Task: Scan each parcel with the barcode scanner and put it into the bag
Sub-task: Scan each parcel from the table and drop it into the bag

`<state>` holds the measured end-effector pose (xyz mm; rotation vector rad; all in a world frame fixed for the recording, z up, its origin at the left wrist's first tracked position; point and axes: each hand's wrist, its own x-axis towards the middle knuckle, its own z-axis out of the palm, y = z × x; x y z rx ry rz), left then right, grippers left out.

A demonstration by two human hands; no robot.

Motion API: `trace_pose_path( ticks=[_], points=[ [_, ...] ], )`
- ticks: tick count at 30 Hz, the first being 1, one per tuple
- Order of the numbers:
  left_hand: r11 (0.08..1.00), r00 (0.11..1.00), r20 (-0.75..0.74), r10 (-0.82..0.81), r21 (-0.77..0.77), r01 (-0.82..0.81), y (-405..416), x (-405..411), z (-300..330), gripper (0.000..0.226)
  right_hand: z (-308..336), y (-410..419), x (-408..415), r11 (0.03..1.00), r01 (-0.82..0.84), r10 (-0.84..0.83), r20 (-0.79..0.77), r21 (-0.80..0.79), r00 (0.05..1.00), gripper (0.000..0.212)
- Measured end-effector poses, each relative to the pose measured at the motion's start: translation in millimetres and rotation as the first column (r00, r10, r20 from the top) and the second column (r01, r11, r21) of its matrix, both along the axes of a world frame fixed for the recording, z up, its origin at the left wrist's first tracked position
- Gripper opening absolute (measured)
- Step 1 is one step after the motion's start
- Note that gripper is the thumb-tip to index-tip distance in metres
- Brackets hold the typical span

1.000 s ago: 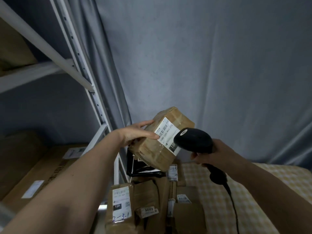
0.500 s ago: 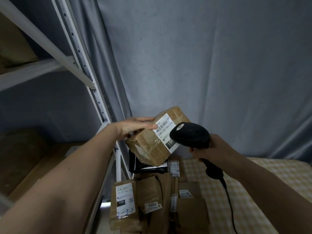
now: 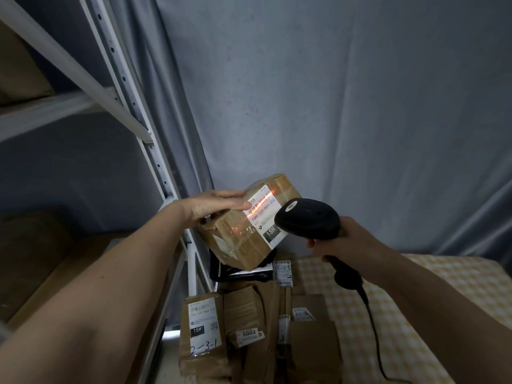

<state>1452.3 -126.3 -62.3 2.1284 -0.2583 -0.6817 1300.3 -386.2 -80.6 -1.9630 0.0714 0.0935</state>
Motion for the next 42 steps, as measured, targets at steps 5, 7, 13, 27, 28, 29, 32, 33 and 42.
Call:
trace_pose_path(
  ticks=[5,7,13,27,28,29,32,33,42],
  points=[
    [0.993,0.997,-0.005,0.074,-0.089,-0.074,-9,-3,-11,0.111,-5,0,0,0.991,0.091,-0.092,0.005,0.099,0.996,0.016],
    [0.979,0.991,-0.024,0.13,-0.155,-0.133,-21,-8,-21,0.099,-10,-2,-3,0.972,0.142,-0.146,0.006,0.185,0.989,0.018],
    [0.906,0.947,-0.244,0.208,-0.316,-0.28,-83,-29,-62,0.065,-33,-15,-20,0.821,0.417,-0.425,-0.07,0.39,0.902,0.021],
    [0.855,0.866,-0.489,-0.105,-0.49,-0.173,-262,-114,-138,0.081,-63,-129,-157,0.418,0.763,-0.796,-0.205,0.493,0.569,0.021],
    [0.848,0.864,-0.483,-0.143,-0.51,-0.145,-278,-127,-140,0.078,-63,-138,-171,0.392,0.776,-0.813,-0.207,0.494,0.543,0.022],
    [0.835,0.861,-0.473,-0.184,-0.537,-0.117,-293,-141,-140,0.074,-63,-147,-186,0.367,0.788,-0.829,-0.211,0.495,0.518,0.022],
    [0.806,0.846,-0.455,-0.279,-0.59,-0.052,-332,-186,-147,0.065,-66,-173,-234,0.286,0.822,-0.867,-0.232,0.493,0.441,0.021],
    [0.795,0.837,-0.45,-0.313,-0.607,-0.029,-344,-202,-148,0.062,-67,-181,-250,0.26,0.83,-0.877,-0.239,0.493,0.417,0.02],
    [0.786,0.785,-0.429,-0.447,-0.606,0.117,-436,-303,-161,0.063,-78,-247,-363,0.093,0.86,-0.919,-0.289,0.502,0.268,0.022]
  ],
)
